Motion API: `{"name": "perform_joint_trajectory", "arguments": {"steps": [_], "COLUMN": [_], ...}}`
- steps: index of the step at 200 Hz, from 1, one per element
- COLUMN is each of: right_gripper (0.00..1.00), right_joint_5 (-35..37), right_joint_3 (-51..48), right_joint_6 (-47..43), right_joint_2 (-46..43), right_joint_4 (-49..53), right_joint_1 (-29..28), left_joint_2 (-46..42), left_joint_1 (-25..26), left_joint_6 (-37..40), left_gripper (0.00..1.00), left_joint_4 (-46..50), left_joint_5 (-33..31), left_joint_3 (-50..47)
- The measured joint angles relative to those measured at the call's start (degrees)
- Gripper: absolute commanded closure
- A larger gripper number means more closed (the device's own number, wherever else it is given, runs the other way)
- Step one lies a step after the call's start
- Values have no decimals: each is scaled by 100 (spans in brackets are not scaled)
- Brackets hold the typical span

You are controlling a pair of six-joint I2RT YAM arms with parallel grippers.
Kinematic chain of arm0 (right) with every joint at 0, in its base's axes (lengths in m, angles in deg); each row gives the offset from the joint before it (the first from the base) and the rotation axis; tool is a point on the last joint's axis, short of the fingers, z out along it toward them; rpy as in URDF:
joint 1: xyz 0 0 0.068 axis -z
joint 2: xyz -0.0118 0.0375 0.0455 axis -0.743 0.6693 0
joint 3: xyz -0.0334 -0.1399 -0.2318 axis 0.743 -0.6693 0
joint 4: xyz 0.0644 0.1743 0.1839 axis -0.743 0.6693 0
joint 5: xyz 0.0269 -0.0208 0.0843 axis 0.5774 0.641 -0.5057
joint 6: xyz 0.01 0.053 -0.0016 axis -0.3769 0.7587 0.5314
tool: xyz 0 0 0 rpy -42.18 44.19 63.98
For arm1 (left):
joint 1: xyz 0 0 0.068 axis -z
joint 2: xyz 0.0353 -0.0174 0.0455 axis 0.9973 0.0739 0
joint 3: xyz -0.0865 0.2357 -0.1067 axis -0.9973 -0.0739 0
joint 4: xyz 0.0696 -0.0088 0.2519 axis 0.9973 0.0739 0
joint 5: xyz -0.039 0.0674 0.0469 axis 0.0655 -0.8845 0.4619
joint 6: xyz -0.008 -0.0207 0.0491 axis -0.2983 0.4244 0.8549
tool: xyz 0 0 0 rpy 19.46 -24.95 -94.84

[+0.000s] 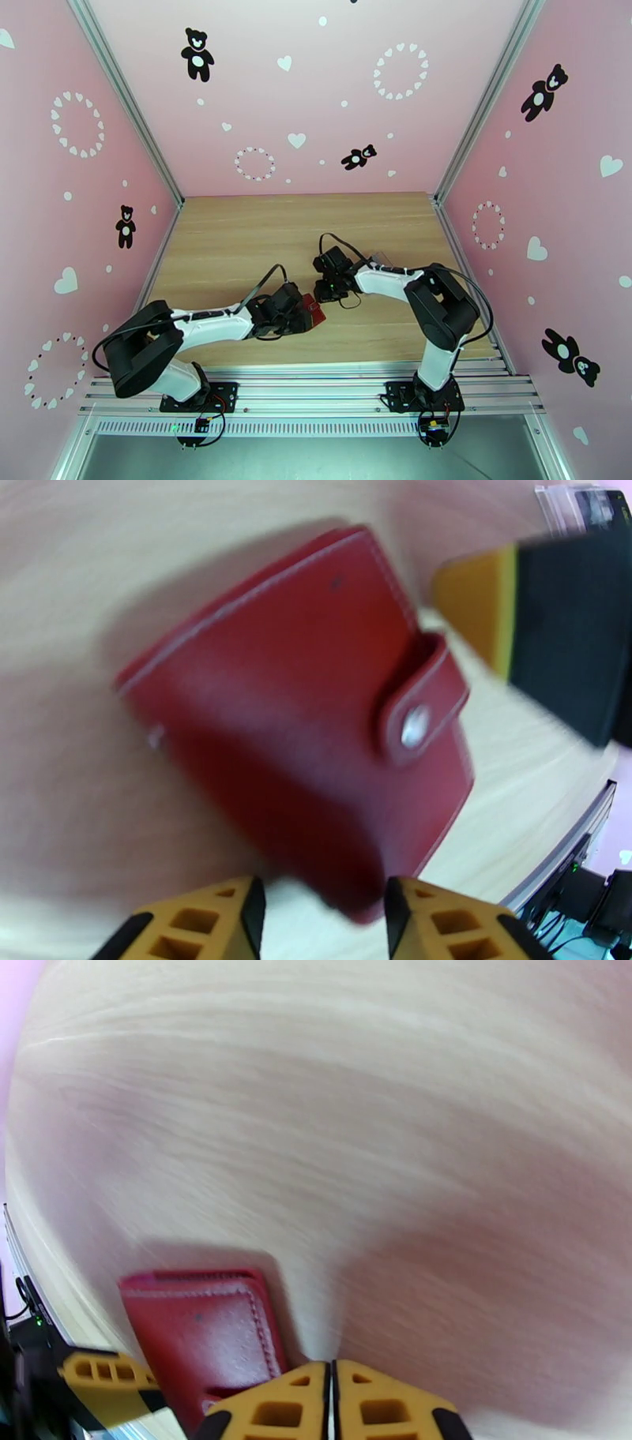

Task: Put the credit cards into the card holder

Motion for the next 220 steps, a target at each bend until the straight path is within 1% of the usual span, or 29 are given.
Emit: {"name": "perform_joint_trajectory", "arguments": {"steps": [18, 34, 48, 92, 107, 130, 174, 220], "right_gripper": [71, 68, 67, 63, 63, 62, 64, 64], "right_joint_5": [160, 339, 498, 837, 918, 1010, 1191, 1268], "right_joint_3": [37, 37, 63, 459, 553, 741, 1034, 1060], "right_joint_6": [-35, -74, -96, -131, -133, -131, -138, -164], "right_joint_2": [-31, -142, -299, -450, -450, -391, -24, 258], "right_joint_4": [162, 382, 597, 1062, 1187, 1355, 1515, 1622], "right_joint_1": [-15, -61, -170, -691, -828, -988, -1169, -1239], "left_joint_2": [-210, -306, -348, -358, -358, -356, -267, -57], "left_joint_1": [-4, -13, -66, -616, -721, -723, -754, -776], "left_joint_6": [-61, -107, -166, -402, -428, -466, -520, -538], "left_gripper": [52, 54, 58, 66, 67, 70, 76, 78], "left_joint_4": [173, 201, 168, -103, -188, -293, -459, -629], "left_joint_5": [-186, -282, -330, -223, -177, -120, -33, 26], "left_joint_3": [-17, -24, -81, -468, -468, -461, -461, -461]}}
